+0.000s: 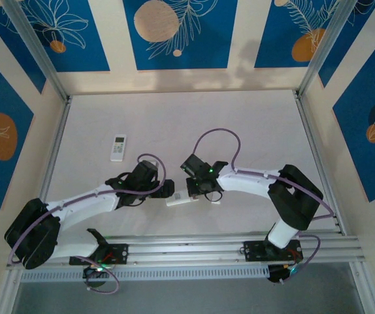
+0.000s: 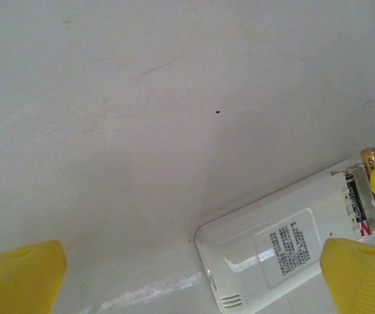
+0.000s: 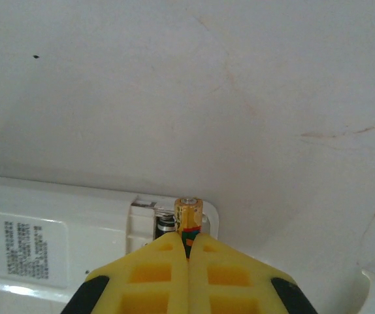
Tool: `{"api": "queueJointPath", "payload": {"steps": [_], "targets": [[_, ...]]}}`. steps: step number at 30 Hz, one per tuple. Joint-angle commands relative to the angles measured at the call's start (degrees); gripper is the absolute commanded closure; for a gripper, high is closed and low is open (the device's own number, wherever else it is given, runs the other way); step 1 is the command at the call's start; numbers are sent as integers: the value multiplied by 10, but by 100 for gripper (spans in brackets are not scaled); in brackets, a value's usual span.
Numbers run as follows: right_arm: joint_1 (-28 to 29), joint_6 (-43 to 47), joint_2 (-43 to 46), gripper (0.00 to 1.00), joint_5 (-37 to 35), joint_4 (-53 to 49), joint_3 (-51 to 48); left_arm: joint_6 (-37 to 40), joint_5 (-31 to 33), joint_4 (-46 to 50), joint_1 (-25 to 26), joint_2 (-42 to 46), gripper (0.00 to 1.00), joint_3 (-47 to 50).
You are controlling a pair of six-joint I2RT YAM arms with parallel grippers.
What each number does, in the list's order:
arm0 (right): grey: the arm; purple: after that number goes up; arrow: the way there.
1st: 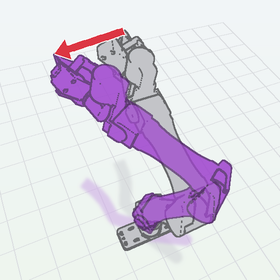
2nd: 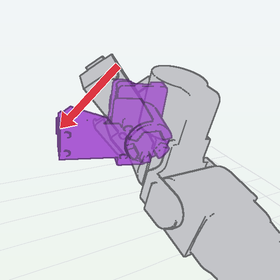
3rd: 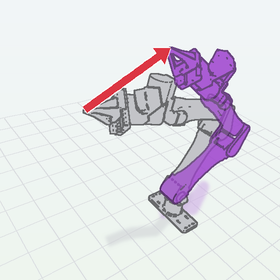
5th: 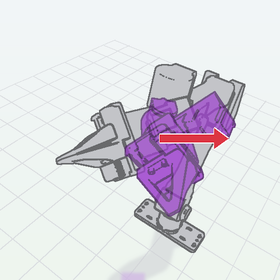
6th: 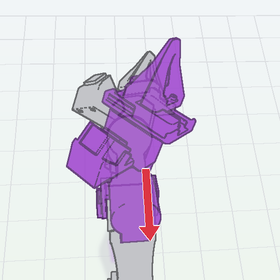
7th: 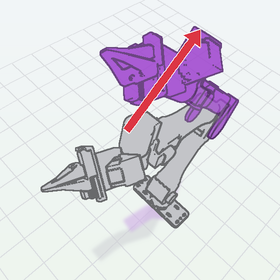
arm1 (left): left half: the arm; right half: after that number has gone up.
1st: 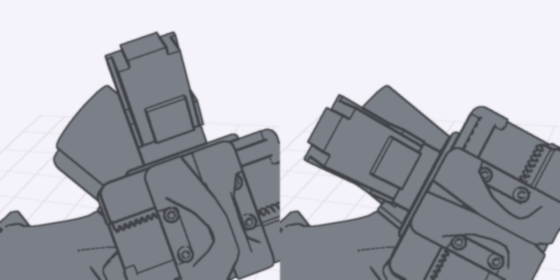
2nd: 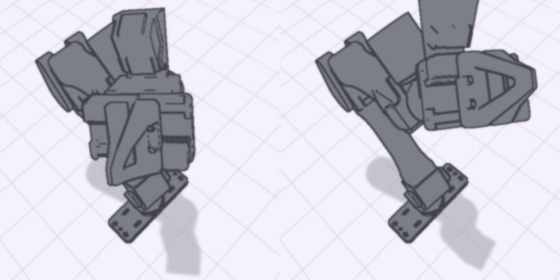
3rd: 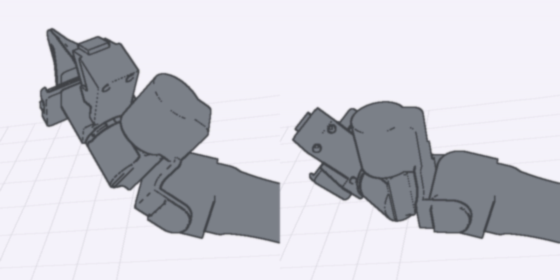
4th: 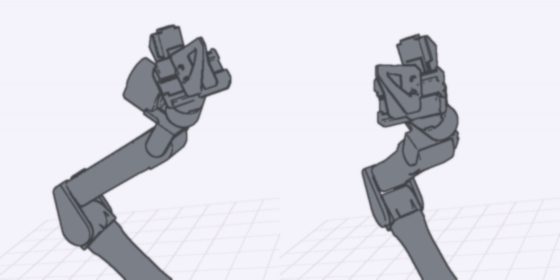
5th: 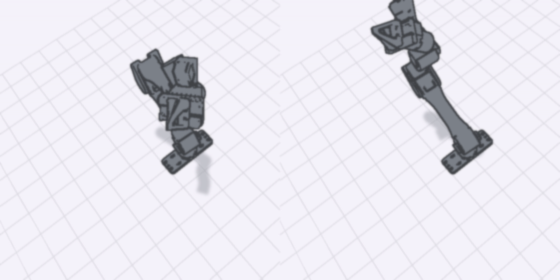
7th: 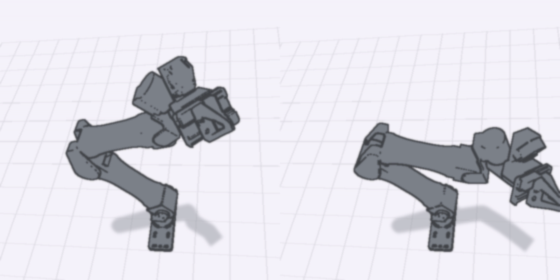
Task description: Load the batteries into the remote control
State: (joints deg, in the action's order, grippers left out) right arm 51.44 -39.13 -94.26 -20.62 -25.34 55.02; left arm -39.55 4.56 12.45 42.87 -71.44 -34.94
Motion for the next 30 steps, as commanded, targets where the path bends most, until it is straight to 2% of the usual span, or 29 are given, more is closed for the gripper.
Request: {"api": "queueJointPath", "payload": {"steps": [1,11,23,25,30], "targets": [[7,-10,-7,95,-10,9,-12,-5,-5,1,-3,6,0,5],[15,-16,-6,83,-9,-11,-9,-5,-8,-4,-3,-2,0,2],[14,-10,7,78,-8,-29,8,-10,-13,-9,-3,-10,0,4],[12,-8,6,78,-7,-24,7,-10,-16,-10,-3,-13,0,4],[8,-6,0,85,-3,-18,11,-11,-16,-6,-3,-12,0,3]]}}
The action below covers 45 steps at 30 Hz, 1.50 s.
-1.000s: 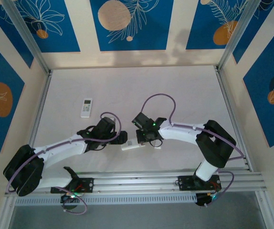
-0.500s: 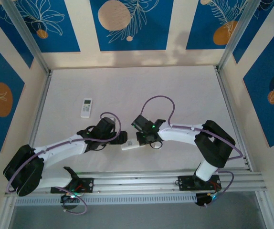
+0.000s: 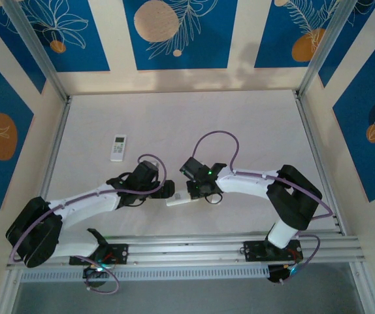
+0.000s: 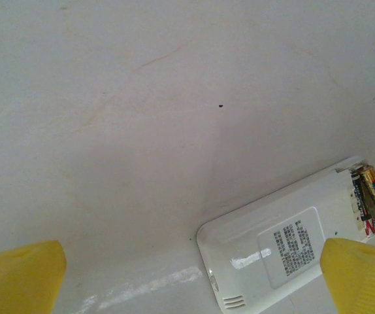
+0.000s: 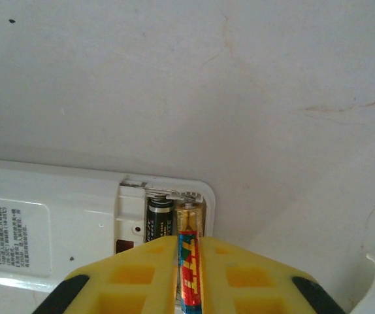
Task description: Load the batteries into the remote control
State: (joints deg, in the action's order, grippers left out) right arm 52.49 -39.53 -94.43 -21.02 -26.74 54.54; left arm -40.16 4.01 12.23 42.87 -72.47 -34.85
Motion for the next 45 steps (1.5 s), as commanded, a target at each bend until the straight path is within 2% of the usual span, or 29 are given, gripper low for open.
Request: {"api": "queueJointPath", "payload": {"steps": [1,9,16,23,35,45], "targets": [[-2,-1,2,85,1,-5,15,-4,-10,-4,-3,-1,0,4],[-2,6,-3,85,-4,-16,17,-5,-10,-6,-3,-4,0,5],[3,17,2,75,2,-27,11,-4,-8,-9,-3,-4,0,6],[5,12,-18,81,-1,-22,13,-6,-10,-8,-3,-4,0,4],[7,19,-21,80,-5,-36,18,-4,-11,-11,-3,-10,0,-1],[5,17,19,85,-13,-55,43,-3,-12,-12,-3,-17,0,-5]]}}
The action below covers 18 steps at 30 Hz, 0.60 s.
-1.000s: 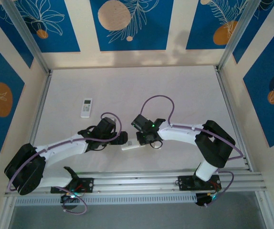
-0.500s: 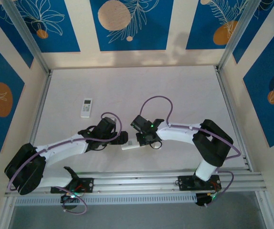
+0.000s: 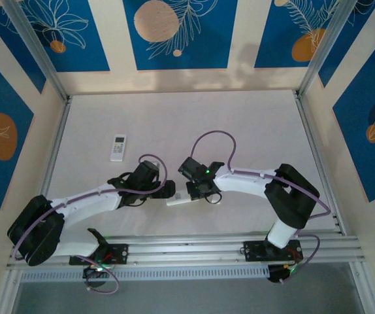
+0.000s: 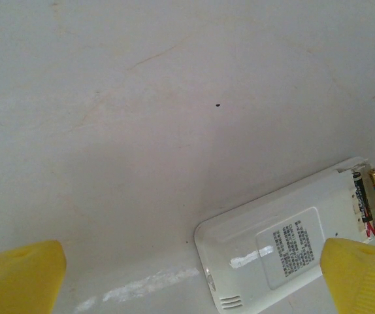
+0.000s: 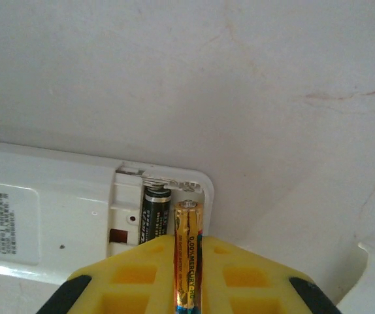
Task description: Load the batteries into the remote control
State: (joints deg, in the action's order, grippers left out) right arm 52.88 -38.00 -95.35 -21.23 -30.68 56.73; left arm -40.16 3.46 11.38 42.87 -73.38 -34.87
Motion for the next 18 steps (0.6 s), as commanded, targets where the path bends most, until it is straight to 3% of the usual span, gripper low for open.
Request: {"api": "queueJointPath", "payload": {"steps": [1,18], "targets": [[2,1,33,85,-11,-14,22,-3,-6,-3,-4,-8,0,-4],[4,-19,-6,85,-25,57,-12,-3,-5,-1,-3,-4,0,0]]}}
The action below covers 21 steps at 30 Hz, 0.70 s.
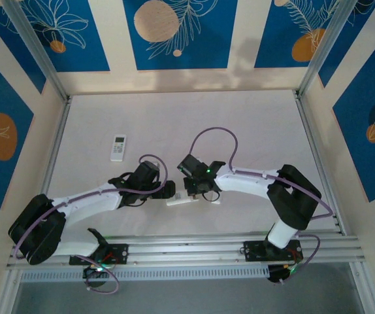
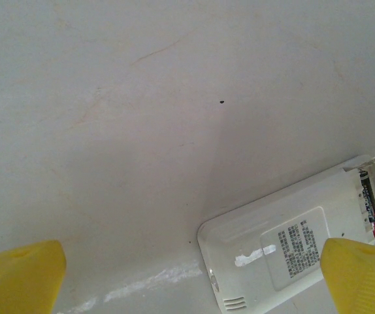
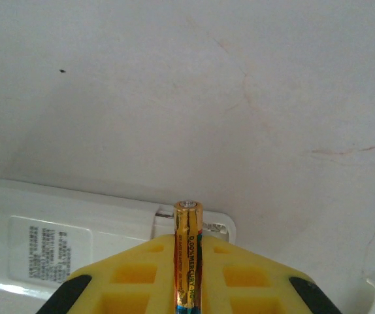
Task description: Load the batteries into the remote control
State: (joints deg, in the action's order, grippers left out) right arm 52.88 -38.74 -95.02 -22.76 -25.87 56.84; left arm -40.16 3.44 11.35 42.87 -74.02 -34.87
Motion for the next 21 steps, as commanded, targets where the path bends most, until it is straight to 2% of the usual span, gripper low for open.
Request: {"api": "queueJointPath", "payload": {"steps": [1,7,11,21], "targets": [[4,-13,-11,84,-10,9,-17,-3,-5,-1,-3,3,0,0],[6,-20,-7,83,-11,8,-37,-4,-7,-6,-3,-1,0,0],[10,-22,-9,77,-6,9,-39,-4,-8,-6,-3,-3,0,0],[11,-27,10,78,-7,-14,-24,-7,-9,-6,-3,-1,0,2]]}}
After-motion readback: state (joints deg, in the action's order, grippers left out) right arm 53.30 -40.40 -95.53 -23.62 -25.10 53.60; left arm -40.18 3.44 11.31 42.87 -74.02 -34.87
